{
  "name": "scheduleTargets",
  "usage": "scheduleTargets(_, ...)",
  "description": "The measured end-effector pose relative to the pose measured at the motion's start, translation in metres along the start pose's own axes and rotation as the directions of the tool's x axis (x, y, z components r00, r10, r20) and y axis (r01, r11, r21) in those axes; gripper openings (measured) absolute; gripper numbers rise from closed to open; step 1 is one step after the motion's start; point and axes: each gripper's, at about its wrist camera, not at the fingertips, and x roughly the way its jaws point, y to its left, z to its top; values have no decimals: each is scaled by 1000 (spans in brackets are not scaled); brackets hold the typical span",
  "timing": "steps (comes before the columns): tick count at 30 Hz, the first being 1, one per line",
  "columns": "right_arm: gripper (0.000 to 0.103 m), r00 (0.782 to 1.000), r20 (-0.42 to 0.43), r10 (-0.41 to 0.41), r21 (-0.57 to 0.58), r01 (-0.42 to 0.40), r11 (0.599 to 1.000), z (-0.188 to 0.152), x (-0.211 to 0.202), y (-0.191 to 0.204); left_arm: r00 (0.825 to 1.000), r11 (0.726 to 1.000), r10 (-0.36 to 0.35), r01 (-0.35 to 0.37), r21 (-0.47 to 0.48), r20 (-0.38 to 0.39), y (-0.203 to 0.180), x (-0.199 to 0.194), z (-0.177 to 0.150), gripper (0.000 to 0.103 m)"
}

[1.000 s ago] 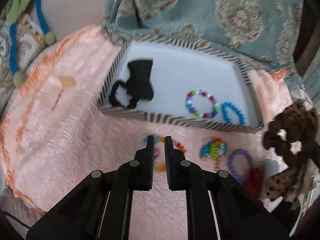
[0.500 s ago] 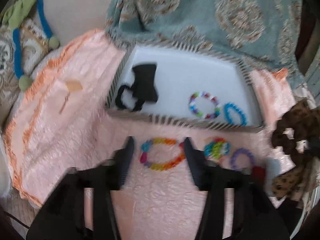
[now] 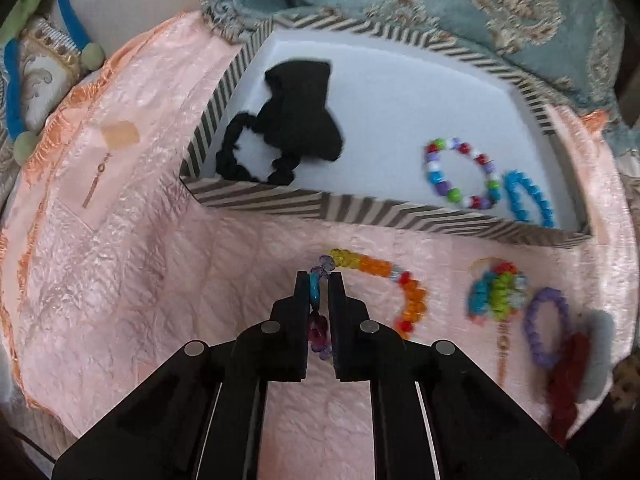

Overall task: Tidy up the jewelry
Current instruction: 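Grasp the rainbow crystal bead bracelet with the left tool while the right holds the scrunchie, then carry both items into the striped tray and open both tools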

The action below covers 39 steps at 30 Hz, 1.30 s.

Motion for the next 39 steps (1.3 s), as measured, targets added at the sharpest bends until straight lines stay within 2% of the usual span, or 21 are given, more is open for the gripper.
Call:
scheduleTargets(3,18,1000,8,4,-1,-4,1000,2,-2,0,998,999,-44,44,7,47,-5,-30,0,7)
scheduleTargets(8,18,999,32,1,-6,-1,1000,10,-10,2,989,997,-73,69,42,129,-19,-77,7,7)
scheduleTargets(12,18,999,48,-15,-12,16,1000,17,-16,1,980,995,-78,66,72,182,-29,-104,17,7)
scheduleTargets(16,19,998,58,-24,-10,25,1000,24,-18,-2,973,997,-56,43,61,224,-35,-119,33,7)
scheduleTargets(25,19,997,59,-40,-13,40,999,41,-8,-8,965,997,-22,2,77,263,-53,-118,63,7)
scheduleTargets(39,19,998,-10,-55,-10,55,998,77,57,-40,974,993,41,-64,97,225,-65,-60,106,7)
